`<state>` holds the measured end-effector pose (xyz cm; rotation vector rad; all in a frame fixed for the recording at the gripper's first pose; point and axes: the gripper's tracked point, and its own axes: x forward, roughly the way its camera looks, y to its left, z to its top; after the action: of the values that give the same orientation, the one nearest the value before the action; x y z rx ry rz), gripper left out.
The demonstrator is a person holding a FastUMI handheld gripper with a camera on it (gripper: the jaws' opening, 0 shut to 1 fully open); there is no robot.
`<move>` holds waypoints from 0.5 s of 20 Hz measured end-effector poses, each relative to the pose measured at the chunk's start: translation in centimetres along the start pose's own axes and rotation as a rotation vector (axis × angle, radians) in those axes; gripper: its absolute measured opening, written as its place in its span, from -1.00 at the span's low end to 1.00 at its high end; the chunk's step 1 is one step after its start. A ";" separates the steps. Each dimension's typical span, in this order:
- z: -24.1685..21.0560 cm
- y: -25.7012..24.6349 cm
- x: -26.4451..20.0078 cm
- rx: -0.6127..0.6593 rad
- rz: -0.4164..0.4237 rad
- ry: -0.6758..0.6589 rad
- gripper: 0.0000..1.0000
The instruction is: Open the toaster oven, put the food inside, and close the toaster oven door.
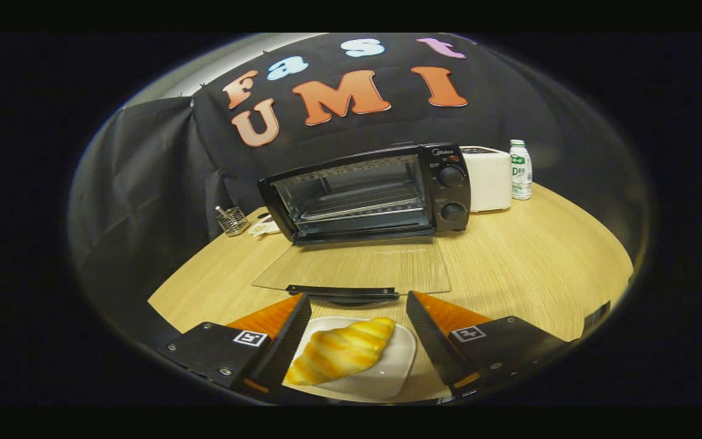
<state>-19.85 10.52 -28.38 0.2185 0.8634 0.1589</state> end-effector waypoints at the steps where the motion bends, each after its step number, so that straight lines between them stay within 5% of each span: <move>1: -0.6 0.5 0.0 0.004 -0.004 0.003 0.91; 10: -5.7 1.1 -1.5 -0.097 -0.134 0.069 0.95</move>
<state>-25.25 11.99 -30.55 0.0648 0.9331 0.0835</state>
